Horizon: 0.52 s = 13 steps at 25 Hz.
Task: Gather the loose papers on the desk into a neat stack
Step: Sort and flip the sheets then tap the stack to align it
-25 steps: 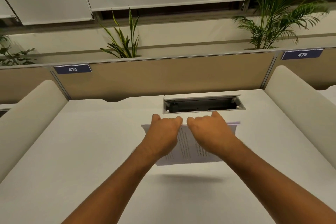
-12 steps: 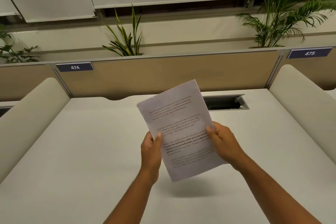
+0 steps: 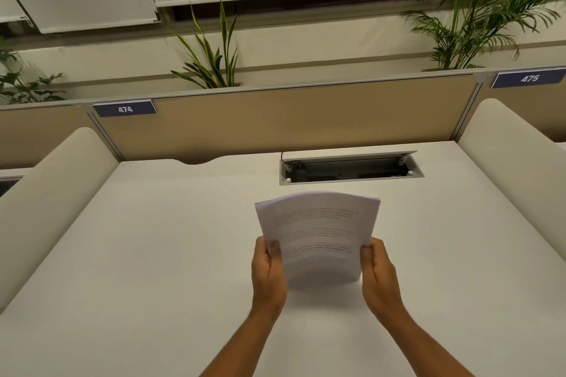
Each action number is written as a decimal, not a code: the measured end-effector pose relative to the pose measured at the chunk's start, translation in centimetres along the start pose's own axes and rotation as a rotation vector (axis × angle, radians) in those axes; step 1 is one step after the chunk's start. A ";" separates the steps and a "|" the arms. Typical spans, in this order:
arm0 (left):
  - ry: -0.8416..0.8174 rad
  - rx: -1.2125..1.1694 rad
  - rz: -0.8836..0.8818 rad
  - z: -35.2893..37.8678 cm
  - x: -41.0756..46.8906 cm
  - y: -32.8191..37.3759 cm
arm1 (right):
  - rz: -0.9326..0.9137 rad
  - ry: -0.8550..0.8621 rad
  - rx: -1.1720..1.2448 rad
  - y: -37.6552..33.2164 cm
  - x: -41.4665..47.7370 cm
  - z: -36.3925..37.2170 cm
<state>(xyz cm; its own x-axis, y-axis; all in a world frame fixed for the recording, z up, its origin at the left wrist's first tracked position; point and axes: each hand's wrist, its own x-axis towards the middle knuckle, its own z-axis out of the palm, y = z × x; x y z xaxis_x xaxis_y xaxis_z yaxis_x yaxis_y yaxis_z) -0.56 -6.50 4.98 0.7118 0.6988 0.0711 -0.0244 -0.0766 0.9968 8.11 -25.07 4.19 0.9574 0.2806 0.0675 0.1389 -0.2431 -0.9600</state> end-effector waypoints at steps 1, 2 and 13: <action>0.009 -0.005 -0.004 0.0 -0.4 -0.4 | -0.009 0.042 -0.029 0.4 -0.4 0.2; 0.020 -0.004 -0.007 0.1 -0.6 -0.6 | -0.015 0.074 -0.047 0.8 -0.5 0.4; 0.223 -0.005 -0.055 -1.5 3.1 -0.9 | 0.030 -0.039 -0.042 0.5 2.7 1.3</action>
<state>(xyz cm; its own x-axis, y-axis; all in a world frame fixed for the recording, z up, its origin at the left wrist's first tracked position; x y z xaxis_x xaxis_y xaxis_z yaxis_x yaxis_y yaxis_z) 0.62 -3.23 4.36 0.5394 0.8418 0.0222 0.0067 -0.0307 0.9995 10.44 -23.27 3.53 0.9509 0.3082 0.0277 0.1218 -0.2904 -0.9491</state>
